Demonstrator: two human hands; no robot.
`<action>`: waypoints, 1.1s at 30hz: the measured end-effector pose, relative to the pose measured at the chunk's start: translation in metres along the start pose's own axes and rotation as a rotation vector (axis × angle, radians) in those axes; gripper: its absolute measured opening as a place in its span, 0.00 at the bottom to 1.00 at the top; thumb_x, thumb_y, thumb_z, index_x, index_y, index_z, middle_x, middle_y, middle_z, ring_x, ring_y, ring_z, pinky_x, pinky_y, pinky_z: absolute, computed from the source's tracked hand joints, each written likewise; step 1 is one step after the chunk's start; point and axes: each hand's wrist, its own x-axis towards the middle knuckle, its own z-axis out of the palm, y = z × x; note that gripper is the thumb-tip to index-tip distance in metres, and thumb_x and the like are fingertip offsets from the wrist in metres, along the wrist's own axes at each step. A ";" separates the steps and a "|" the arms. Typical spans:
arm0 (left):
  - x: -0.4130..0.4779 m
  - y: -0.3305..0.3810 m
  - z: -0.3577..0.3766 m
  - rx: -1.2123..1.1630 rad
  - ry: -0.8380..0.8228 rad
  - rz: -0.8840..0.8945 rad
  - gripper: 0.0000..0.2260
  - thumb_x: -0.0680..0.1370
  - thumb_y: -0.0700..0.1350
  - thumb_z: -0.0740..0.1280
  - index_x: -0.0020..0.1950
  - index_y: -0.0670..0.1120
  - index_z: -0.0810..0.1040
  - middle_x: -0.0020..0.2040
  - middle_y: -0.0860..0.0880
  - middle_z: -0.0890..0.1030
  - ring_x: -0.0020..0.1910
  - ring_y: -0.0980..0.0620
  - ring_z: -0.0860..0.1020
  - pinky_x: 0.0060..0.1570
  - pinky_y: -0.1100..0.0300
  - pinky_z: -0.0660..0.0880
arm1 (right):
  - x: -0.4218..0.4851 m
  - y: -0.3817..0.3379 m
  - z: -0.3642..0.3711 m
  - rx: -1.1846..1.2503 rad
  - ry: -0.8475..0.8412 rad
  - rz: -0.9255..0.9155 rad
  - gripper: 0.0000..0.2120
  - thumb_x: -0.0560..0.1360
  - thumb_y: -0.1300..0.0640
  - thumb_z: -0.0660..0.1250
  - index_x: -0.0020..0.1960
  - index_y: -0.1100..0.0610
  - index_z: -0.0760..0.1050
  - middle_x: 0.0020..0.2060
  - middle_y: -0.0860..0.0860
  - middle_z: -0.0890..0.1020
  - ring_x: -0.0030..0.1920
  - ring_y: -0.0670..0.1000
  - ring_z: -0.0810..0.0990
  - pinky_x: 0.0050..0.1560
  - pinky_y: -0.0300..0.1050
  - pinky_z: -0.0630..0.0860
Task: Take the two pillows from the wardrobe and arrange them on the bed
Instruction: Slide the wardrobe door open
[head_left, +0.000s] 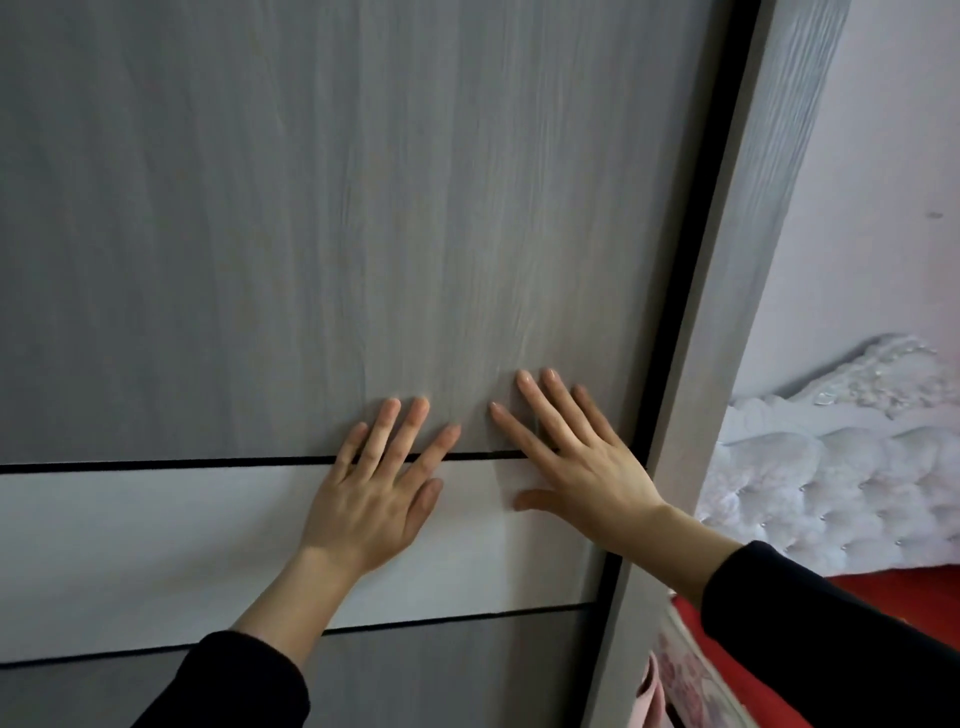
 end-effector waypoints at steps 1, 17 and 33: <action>0.000 -0.002 0.000 0.005 0.004 0.004 0.24 0.77 0.57 0.55 0.74 0.55 0.58 0.78 0.48 0.48 0.77 0.47 0.50 0.74 0.51 0.49 | 0.001 -0.001 0.001 0.004 0.002 -0.005 0.53 0.60 0.37 0.75 0.76 0.52 0.52 0.74 0.57 0.54 0.74 0.60 0.52 0.70 0.60 0.52; -0.028 -0.066 -0.011 0.022 -0.011 0.013 0.24 0.78 0.55 0.54 0.74 0.55 0.56 0.78 0.48 0.44 0.77 0.48 0.47 0.74 0.52 0.46 | 0.037 -0.054 -0.001 0.030 0.024 -0.022 0.53 0.61 0.36 0.73 0.76 0.52 0.50 0.75 0.55 0.50 0.75 0.58 0.48 0.72 0.60 0.48; -0.094 -0.214 -0.042 -0.013 -0.157 -0.019 0.24 0.79 0.55 0.50 0.75 0.54 0.51 0.78 0.49 0.40 0.77 0.47 0.42 0.75 0.52 0.43 | 0.121 -0.184 -0.023 0.104 0.050 -0.071 0.50 0.65 0.37 0.71 0.76 0.50 0.48 0.76 0.55 0.49 0.76 0.58 0.45 0.73 0.57 0.44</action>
